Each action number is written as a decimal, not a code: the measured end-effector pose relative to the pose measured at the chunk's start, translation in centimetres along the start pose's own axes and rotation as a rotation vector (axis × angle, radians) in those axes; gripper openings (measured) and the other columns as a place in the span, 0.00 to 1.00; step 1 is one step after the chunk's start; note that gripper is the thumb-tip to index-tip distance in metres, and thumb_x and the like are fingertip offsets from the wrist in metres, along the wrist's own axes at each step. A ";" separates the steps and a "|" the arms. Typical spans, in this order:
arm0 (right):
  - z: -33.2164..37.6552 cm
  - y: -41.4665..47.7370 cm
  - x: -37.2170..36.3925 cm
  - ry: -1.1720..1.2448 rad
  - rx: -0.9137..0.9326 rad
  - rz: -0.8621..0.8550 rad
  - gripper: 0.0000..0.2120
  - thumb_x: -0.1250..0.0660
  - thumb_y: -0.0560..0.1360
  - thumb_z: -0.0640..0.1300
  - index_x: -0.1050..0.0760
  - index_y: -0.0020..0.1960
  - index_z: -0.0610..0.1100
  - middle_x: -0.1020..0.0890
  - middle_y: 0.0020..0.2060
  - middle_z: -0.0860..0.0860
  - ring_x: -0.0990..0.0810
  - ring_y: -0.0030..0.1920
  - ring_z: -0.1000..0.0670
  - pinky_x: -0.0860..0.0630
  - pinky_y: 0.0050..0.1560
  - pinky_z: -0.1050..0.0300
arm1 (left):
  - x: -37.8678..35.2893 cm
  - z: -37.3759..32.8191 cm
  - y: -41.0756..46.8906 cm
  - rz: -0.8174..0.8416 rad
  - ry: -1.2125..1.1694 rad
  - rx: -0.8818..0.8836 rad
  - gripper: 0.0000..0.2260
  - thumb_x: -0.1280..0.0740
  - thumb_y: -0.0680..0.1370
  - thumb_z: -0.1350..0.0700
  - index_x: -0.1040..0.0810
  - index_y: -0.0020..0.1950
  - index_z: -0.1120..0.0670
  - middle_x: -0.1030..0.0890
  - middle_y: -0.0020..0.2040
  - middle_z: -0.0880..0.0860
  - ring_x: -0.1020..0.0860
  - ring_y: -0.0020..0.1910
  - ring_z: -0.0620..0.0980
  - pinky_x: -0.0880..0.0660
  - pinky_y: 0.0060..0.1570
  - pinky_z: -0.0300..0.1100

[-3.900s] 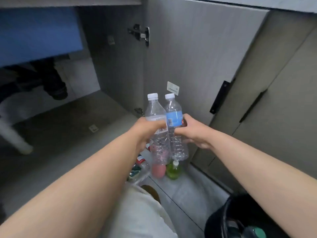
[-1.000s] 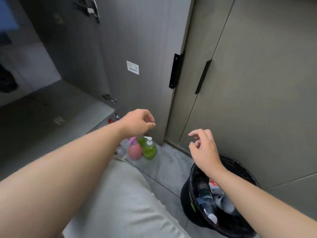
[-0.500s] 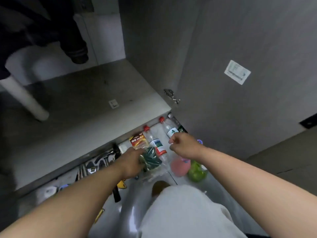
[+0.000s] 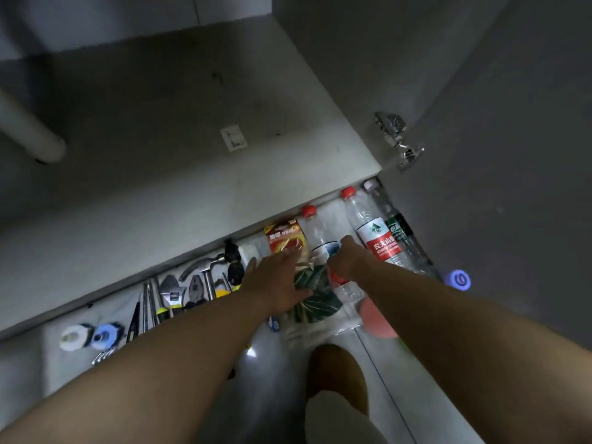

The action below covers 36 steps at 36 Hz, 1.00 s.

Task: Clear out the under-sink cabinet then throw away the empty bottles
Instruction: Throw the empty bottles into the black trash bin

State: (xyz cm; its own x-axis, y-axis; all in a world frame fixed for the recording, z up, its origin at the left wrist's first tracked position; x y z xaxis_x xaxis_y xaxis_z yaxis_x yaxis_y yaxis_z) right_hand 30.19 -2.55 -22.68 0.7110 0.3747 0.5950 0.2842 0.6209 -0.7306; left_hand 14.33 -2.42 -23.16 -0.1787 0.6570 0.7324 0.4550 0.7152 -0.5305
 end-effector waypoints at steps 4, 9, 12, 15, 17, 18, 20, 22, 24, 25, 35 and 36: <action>-0.6 1.0 -1.5 0.031 -0.014 0.040 0.32 0.29 0.77 0.43 0.41 0.74 0.39 0.23 0.63 0.41 0.22 0.60 0.42 0.22 0.59 0.51 | -1.5 0.7 -0.2 0.037 -0.081 -0.037 0.37 0.31 0.73 0.32 0.39 0.77 0.42 0.26 0.73 0.51 0.26 0.69 0.56 0.32 0.70 0.56; -1.5 1.7 -1.8 -0.010 -0.023 0.015 0.35 0.26 0.75 0.46 0.40 0.75 0.38 0.23 0.62 0.41 0.22 0.56 0.44 0.22 0.51 0.55 | 0.6 1.6 0.4 -0.103 -0.239 0.055 0.34 0.35 0.72 0.29 0.36 0.74 0.42 0.30 0.71 0.51 0.29 0.68 0.54 0.29 0.66 0.56; -2.2 1.9 -1.3 -0.087 -0.053 -0.028 0.39 0.25 0.74 0.51 0.41 0.76 0.38 0.27 0.66 0.39 0.25 0.64 0.41 0.23 0.63 0.48 | 2.4 2.1 1.6 -0.208 -0.418 0.134 0.25 0.34 0.77 0.37 0.30 0.69 0.46 0.29 0.67 0.52 0.27 0.65 0.55 0.26 0.63 0.55; -3.0 2.0 -1.1 -0.073 -0.088 -0.039 0.37 0.26 0.74 0.52 0.38 0.75 0.38 0.27 0.67 0.39 0.23 0.62 0.42 0.22 0.61 0.51 | 2.4 3.0 3.1 -0.177 -0.493 0.278 0.29 0.32 0.80 0.45 0.36 0.76 0.55 0.32 0.72 0.59 0.28 0.69 0.60 0.27 0.67 0.55; -3.4 2.1 -1.3 -0.035 -0.102 -0.020 0.34 0.27 0.75 0.52 0.36 0.74 0.38 0.27 0.67 0.38 0.21 0.59 0.42 0.21 0.57 0.54 | 1.8 3.2 3.9 -0.123 -0.536 0.370 0.36 0.30 0.79 0.46 0.44 0.80 0.58 0.34 0.74 0.62 0.31 0.72 0.62 0.29 0.70 0.55; -3.6 2.2 -1.4 -0.023 -0.104 -0.007 0.33 0.28 0.75 0.52 0.35 0.73 0.38 0.26 0.66 0.38 0.21 0.59 0.42 0.21 0.57 0.54 | 1.5 3.3 4.3 -0.111 -0.566 0.404 0.38 0.29 0.79 0.47 0.46 0.80 0.58 0.33 0.75 0.62 0.31 0.73 0.62 0.29 0.71 0.55; -3.7 2.5 -1.8 0.008 -0.106 0.023 0.31 0.28 0.76 0.52 0.33 0.72 0.38 0.25 0.65 0.38 0.21 0.59 0.41 0.21 0.57 0.52 | 1.3 3.4 4.7 -0.123 -0.624 0.468 0.38 0.27 0.77 0.50 0.45 0.80 0.58 0.31 0.74 0.61 0.30 0.72 0.62 0.29 0.70 0.55; -3.7 2.7 -2.1 0.076 -0.103 0.047 0.28 0.28 0.76 0.51 0.30 0.69 0.38 0.22 0.59 0.40 0.20 0.54 0.43 0.21 0.48 0.54 | 1.5 3.9 4.8 -0.174 -0.681 0.529 0.38 0.25 0.76 0.52 0.43 0.78 0.58 0.28 0.72 0.61 0.28 0.70 0.62 0.28 0.69 0.54; -3.3 2.7 -2.3 0.134 -0.088 0.060 0.24 0.28 0.76 0.48 0.28 0.67 0.38 0.20 0.48 0.45 0.21 0.44 0.49 0.26 0.36 0.60 | 1.4 4.0 4.9 -0.211 -0.772 0.551 0.37 0.24 0.74 0.55 0.40 0.76 0.57 0.25 0.69 0.60 0.25 0.68 0.61 0.27 0.68 0.53; -3.3 2.7 -2.3 0.154 -0.086 0.062 0.23 0.28 0.76 0.47 0.28 0.66 0.39 0.21 0.44 0.47 0.22 0.41 0.51 0.29 0.33 0.62 | 1.2 3.9 5.0 -0.216 -0.812 0.552 0.36 0.23 0.73 0.57 0.38 0.75 0.57 0.24 0.67 0.59 0.24 0.67 0.61 0.26 0.67 0.52; -4.0 2.4 -2.2 0.418 -0.124 0.134 0.23 0.26 0.74 0.44 0.28 0.66 0.42 0.19 0.48 0.47 0.21 0.39 0.53 0.29 0.25 0.65 | 0.1 3.3 5.6 -0.154 -0.991 0.573 0.17 0.23 0.73 0.58 0.24 0.58 0.59 0.18 0.47 0.57 0.17 0.43 0.52 0.24 0.32 0.39; -4.2 2.3 -2.1 0.442 -0.134 0.141 0.24 0.26 0.74 0.43 0.29 0.67 0.41 0.19 0.48 0.47 0.21 0.38 0.53 0.30 0.22 0.67 | 0.1 3.1 5.4 -0.148 -1.029 0.574 0.16 0.23 0.73 0.59 0.24 0.56 0.60 0.17 0.45 0.57 0.17 0.40 0.52 0.23 0.30 0.39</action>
State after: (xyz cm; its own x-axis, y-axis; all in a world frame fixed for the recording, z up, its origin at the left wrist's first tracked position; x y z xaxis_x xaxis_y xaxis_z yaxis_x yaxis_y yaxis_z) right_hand 32.02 -4.81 -27.00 0.9457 0.1020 0.3085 0.2248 0.4803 -0.8478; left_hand 14.09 2.25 -27.34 -0.9332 0.2543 0.2540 -0.0393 0.6302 -0.7754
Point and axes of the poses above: each hand's wrist, its own y-axis towards the middle knuckle, its own x-axis out of the back of the hand, z = x × y, the point moved 10 cm from there along y, towards the middle knuckle
